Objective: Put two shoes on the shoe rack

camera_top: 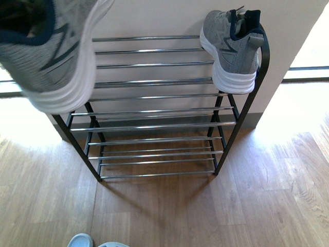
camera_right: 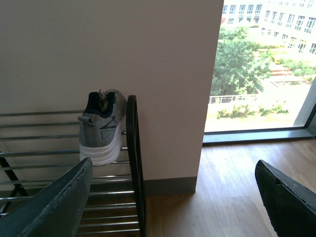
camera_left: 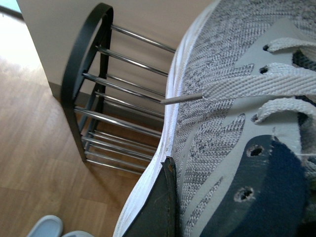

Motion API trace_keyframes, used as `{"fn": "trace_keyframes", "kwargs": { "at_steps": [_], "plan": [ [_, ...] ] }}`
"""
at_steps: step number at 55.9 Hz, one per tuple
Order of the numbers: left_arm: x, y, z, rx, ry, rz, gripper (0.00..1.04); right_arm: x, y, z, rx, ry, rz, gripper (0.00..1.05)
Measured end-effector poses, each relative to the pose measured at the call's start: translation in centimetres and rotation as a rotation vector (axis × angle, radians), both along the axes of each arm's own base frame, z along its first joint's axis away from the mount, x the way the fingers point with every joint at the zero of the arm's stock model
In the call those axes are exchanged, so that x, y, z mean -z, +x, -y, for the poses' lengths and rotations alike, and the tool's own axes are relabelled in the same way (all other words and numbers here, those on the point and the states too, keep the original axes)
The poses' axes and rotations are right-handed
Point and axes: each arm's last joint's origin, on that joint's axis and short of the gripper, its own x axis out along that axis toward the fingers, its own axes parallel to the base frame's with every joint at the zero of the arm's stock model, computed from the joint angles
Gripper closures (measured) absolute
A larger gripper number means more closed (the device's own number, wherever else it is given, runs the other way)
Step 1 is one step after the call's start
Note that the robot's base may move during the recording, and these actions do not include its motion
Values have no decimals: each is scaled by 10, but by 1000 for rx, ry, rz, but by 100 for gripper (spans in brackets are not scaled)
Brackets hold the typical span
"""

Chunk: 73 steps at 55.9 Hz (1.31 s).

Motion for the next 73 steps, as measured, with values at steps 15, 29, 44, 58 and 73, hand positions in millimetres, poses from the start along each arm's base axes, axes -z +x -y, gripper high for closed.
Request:
{"fn": "trace_keyframes", "kwargs": {
  "at_steps": [15, 29, 44, 58, 73],
  "plan": [
    [20, 85, 71, 5, -169, -118, 103, 0, 0, 0, 0, 0, 0, 9],
    [51, 131, 120, 59, -158, -233, 103, 0, 0, 0, 0, 0, 0, 9],
    [73, 155, 128, 48, -117, -292, 103, 0, 0, 0, 0, 0, 0, 9],
    [68, 170, 139, 57, -146, -284, 103, 0, 0, 0, 0, 0, 0, 9],
    [72, 169, 155, 83, -125, -307, 103, 0, 0, 0, 0, 0, 0, 9]
  ]
}}
